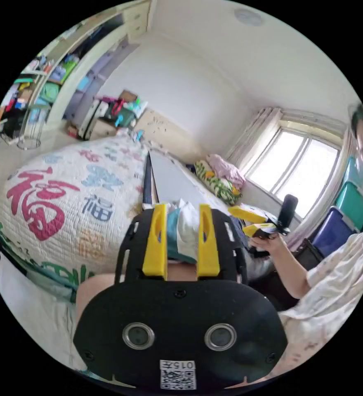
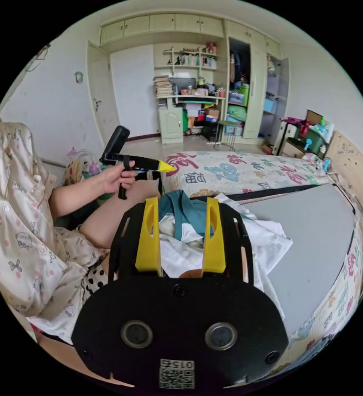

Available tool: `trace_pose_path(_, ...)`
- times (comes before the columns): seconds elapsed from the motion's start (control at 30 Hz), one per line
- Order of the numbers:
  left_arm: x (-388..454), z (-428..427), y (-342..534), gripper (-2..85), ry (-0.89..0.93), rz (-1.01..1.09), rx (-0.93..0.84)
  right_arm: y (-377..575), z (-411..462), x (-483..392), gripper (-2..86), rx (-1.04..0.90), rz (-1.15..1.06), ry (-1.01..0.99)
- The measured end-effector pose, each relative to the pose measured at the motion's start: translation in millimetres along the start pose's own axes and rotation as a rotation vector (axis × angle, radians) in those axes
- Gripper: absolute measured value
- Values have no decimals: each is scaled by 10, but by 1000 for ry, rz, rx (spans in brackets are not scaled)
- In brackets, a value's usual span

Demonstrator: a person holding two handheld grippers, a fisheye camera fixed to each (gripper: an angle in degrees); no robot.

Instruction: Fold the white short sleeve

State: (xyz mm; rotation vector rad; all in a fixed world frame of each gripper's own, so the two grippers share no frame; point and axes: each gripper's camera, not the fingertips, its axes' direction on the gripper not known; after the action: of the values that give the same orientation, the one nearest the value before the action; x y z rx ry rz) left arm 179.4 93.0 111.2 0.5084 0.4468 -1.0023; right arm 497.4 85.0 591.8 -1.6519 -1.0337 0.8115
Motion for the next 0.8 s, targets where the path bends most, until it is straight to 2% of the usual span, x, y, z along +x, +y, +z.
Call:
trace_pose_path(0.13, -138, 298, -83, 91, -28, 16, -88, -264, 319, 458, 110, -119, -56, -54)
trace_pose_path(0.23, -273, 822, -200, 96, -19, 60, -240, -380, 638, 715, 102, -233, -61, -151)
trace_pose_path(0.37, -434, 1375, -245, 110, -27, 70, -339, -358, 996, 932, 36, -347, 3, -146)
trace_pose_path(0.6, -803, 2375, -326, 109, -105, 44, -527, -80, 265, 1055, 1, -117, 189, -61)
trace_pose_path(0.8, -1369, 3019, -344, 111, -3, -70, -604, 213, -450, 968, -2, 34, 327, 12)
